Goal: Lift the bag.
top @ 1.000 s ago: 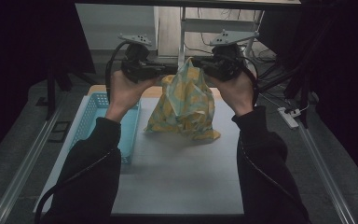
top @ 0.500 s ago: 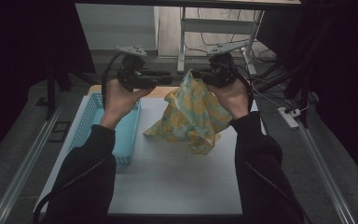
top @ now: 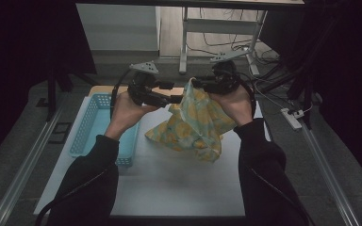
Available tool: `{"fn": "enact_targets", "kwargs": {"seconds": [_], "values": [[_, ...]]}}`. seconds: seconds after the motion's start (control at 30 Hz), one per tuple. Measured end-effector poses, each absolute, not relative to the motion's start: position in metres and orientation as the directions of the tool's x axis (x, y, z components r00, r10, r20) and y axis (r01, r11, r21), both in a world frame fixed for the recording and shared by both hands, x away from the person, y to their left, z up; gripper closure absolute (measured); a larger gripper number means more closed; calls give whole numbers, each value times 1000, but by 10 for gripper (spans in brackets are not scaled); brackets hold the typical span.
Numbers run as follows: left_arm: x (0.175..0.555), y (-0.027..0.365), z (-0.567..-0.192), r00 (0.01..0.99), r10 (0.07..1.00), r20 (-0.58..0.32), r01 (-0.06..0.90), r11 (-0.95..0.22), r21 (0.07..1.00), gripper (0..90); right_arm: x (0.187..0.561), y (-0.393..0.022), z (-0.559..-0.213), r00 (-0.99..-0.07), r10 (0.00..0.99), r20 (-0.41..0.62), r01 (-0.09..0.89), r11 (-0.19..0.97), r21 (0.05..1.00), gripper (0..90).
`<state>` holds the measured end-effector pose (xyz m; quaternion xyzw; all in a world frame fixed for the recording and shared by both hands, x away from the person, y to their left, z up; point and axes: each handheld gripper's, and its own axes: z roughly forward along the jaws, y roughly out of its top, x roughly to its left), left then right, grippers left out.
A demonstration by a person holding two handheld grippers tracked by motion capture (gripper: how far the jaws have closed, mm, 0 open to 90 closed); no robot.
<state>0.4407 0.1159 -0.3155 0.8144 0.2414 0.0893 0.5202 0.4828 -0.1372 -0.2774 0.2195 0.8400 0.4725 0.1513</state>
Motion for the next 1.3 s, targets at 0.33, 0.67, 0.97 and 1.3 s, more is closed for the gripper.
{"fn": "enact_targets", "kwargs": {"seconds": [0.33,0.67,0.97,1.3], "values": [[446,79,-339,871,468,-148,371,-430,823,321,478,-139,-285,-868,495,-32,217,437,873,806],[465,85,-320,830,506,-237,456,-368,810,895,473,-143,-282,-866,497,-53,190,425,885,761],[466,98,-267,807,564,-173,394,-296,870,898,471,-150,-271,-839,537,-83,173,409,896,658],[471,104,-234,788,599,-144,351,-246,904,899,468,-157,-255,-820,564,-97,160,389,907,607]]}}
